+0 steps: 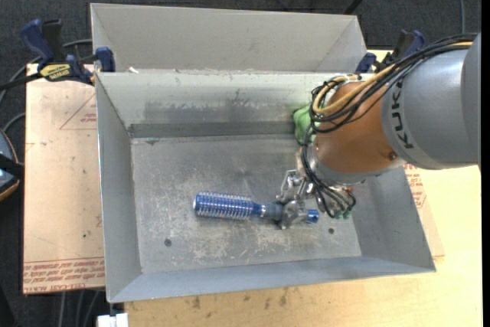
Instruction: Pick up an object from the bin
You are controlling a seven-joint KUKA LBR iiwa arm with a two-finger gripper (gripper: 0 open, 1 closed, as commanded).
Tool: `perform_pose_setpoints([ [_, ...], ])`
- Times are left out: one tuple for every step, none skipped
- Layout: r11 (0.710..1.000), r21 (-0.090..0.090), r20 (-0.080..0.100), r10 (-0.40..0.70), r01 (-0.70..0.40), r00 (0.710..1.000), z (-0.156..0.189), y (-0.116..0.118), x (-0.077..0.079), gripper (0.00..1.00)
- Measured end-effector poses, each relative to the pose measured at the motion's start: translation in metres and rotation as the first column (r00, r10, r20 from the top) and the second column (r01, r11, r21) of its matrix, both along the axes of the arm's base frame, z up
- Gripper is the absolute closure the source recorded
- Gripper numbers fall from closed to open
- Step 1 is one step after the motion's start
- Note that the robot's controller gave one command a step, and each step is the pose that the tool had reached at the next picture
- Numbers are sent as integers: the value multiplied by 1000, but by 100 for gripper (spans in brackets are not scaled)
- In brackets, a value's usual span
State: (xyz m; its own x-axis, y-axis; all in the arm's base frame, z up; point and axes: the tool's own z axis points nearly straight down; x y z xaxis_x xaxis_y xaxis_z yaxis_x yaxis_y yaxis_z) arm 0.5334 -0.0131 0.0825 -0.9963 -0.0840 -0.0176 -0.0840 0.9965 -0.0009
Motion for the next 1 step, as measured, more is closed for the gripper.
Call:
perform_pose_setpoints([
  [960, -1, -10, 280, -280, 960, 125, 26, 0, 100],
])
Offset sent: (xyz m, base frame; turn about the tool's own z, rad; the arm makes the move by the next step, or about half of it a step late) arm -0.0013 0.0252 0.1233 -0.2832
